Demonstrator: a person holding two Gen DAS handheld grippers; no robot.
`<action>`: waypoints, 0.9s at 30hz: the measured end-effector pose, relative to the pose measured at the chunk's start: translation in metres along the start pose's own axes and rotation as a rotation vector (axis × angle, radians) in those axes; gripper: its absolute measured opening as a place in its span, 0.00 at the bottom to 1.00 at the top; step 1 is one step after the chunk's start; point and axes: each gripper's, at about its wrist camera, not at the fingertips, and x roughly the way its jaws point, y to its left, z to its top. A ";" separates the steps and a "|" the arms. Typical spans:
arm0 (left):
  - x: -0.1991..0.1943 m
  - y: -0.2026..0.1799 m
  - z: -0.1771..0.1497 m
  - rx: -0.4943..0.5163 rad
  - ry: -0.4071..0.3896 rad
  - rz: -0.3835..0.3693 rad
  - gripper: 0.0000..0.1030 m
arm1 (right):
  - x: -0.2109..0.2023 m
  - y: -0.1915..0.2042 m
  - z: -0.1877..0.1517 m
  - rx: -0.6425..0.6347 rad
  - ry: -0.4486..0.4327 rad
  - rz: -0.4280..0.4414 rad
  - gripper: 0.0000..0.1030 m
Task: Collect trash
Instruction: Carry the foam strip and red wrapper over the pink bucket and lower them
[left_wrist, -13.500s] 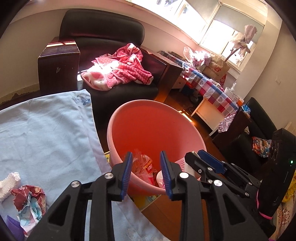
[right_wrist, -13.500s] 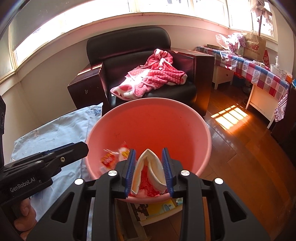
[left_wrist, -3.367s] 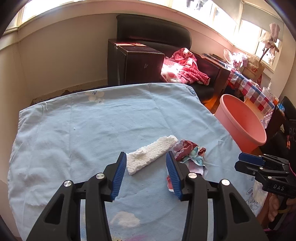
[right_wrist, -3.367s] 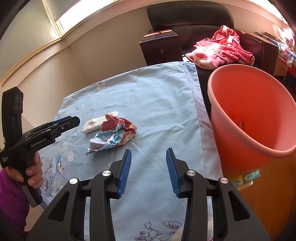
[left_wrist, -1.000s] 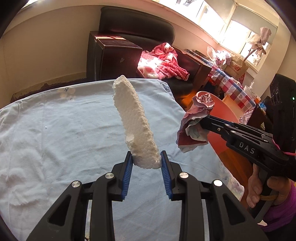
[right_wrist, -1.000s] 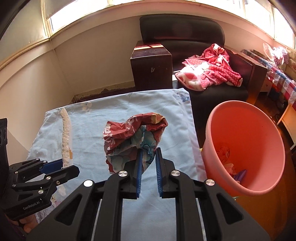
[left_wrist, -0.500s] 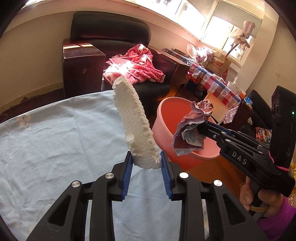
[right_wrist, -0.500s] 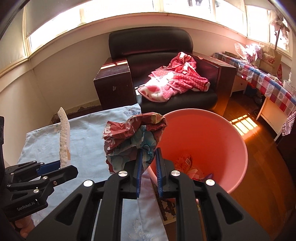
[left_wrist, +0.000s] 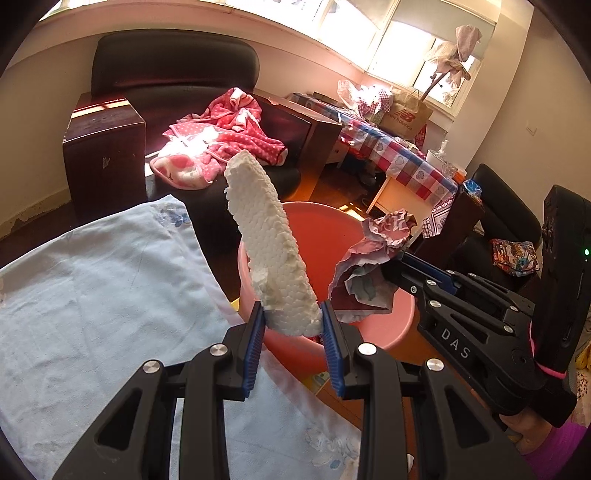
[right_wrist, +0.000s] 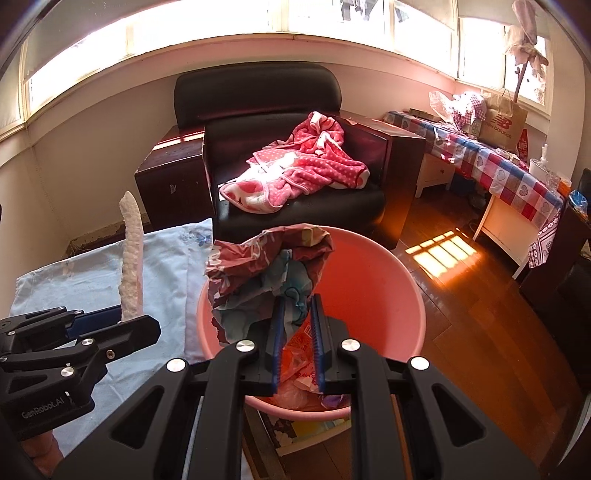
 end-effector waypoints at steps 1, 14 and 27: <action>0.004 -0.003 0.001 0.005 0.006 -0.006 0.29 | 0.002 -0.002 0.000 0.002 0.002 -0.005 0.14; 0.050 -0.022 0.004 0.028 0.072 -0.022 0.29 | 0.022 -0.023 -0.010 0.012 0.053 -0.054 0.14; 0.065 -0.028 0.003 0.045 0.095 -0.004 0.29 | 0.033 -0.027 -0.015 0.006 0.093 -0.068 0.14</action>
